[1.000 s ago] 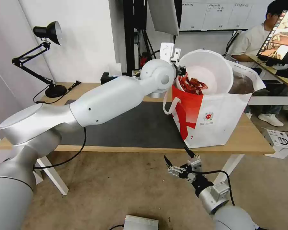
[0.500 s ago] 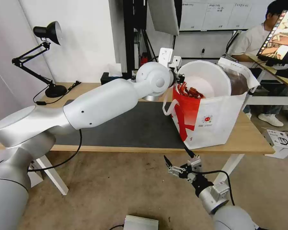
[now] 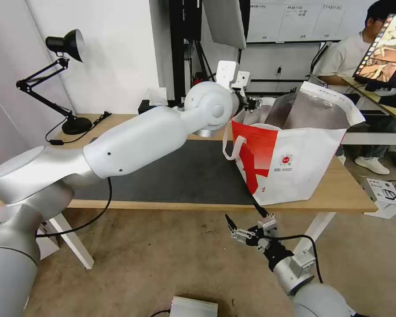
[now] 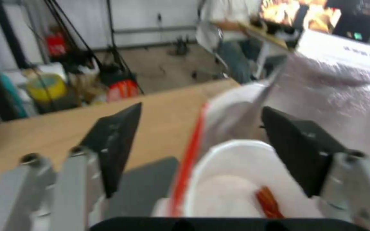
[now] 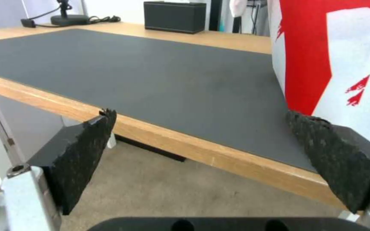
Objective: Pick up the trash from the table and place it into the takeout bag.
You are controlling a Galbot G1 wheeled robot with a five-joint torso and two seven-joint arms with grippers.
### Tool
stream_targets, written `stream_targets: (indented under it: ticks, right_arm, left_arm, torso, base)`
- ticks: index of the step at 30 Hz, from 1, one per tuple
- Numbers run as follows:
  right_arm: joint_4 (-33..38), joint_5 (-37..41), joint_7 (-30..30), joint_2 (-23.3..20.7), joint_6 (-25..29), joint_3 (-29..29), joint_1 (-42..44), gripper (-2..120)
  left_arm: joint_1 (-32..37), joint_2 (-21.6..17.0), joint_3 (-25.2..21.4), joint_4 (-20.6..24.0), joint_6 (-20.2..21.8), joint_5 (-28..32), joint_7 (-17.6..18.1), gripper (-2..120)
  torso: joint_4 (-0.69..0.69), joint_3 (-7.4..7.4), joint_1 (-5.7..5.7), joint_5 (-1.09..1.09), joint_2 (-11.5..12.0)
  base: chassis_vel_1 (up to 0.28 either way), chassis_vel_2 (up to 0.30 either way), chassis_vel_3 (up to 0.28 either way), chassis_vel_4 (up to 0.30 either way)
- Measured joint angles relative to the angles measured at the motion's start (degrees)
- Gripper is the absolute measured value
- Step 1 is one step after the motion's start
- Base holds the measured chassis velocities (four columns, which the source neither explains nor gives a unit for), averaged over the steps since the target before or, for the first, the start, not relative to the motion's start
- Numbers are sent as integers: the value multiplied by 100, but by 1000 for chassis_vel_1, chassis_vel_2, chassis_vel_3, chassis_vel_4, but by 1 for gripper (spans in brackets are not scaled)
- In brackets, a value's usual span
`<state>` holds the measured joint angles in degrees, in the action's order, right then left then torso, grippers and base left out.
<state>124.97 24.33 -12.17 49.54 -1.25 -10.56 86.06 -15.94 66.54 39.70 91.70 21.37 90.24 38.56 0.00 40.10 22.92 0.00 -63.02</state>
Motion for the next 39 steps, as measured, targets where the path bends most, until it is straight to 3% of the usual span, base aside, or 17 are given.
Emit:
stream_targets:
  ticks: [1,5,8,9,10,11,12,13,14,15,18,19,21,24,26,34,39]
  right_arm:
    - [0,0,0,0,0,0,0,100]
    - [0,0,0,0,0,0,0,100]
    - [0,0,-1,-1,0,0,0,100]
    - [0,0,-1,-1,0,0,0,100]
    - [0,0,1,0,0,0,0,100]
    - [0,0,0,0,0,0,0,100]
    - [0,0,0,0,0,0,0,100]
    - [0,0,1,0,0,0,0,100]
    - [0,0,-1,-1,-1,-1,1,100]
    - [0,0,-1,-1,-1,-1,1,100]
    - [0,0,0,0,0,0,0,100]
    - [0,0,0,0,0,0,0,100]
    - [0,0,0,0,0,0,1,100]
    - [-1,0,0,-1,0,-1,0,100]
    - [0,0,0,-1,0,0,0,100]
    - [0,0,0,0,0,0,0,100]
    - [0,0,0,0,0,-1,0,100]
  left_arm:
    - [0,0,0,0,0,0,0,83]
    - [265,-627,-105,389,-468,-562,-269,97]
    - [627,-1385,-214,667,-818,-1234,-658,99]
    - [627,-1385,-214,667,-818,-1234,-658,99]
    - [943,-1813,-372,821,-1015,-1622,-909,100]
    - [1898,-2547,-962,1114,-1235,-2064,-1360,100]
    - [1898,-2547,-962,1114,-1235,-2064,-1360,100]
    - [3319,-3250,-2220,1540,-1335,-2204,-1684,100]
    - [4347,-3636,-3135,1750,-1428,-2333,-1872,100]
    - [4347,-3636,-3135,1750,-1428,-2333,-1872,100]
    - [5802,-3888,-4388,1952,-1656,-2554,-2061,100]
    - [5802,-3888,-4388,1952,-1656,-2554,-2061,100]
    - [6728,-3934,-4998,2034,-1949,-2855,-2174,100]
    - [7164,-3898,-5293,2061,-2065,-3077,-2262,100]
    - [7692,-3709,-5727,2095,-2267,-3400,-2339,100]
    - [8293,-3069,-6061,2177,-2509,-3885,-2257,100]
    - [9212,-2574,-6585,2245,-2709,-4429,-2196,100]
  torso:
    - [0,0,0,0,0]
    - [-1,0,0,-1,0]
    - [0,0,0,-2,0]
    - [0,0,0,-2,0]
    - [2,0,0,-3,0]
    - [5,1,0,-7,0]
    - [5,1,0,-7,0]
    - [0,-1,-1,1,-1]
    - [1,0,0,-6,0]
    - [1,0,0,-6,0]
    - [4,-1,-1,-1,-1]
    - [4,-1,-1,-1,-1]
    - [1,-1,-1,1,-1]
    - [-1,0,-1,0,-1]
    - [2,-1,-1,4,-1]
    - [-1,0,0,0,0]
    - [1,0,-1,0,0]
  base:
    - [0,0,0,0]
    - [0,0,0,0]
    - [0,0,0,0]
    - [0,0,0,0]
    - [0,0,0,0]
    - [0,0,0,0]
    - [0,0,0,0]
    - [0,0,0,0]
    - [0,0,0,0]
    - [0,0,0,0]
    - [0,0,0,0]
    - [0,0,0,0]
    - [0,0,0,0]
    - [0,0,0,0]
    - [0,0,0,0]
    - [0,0,0,0]
    - [0,0,0,0]
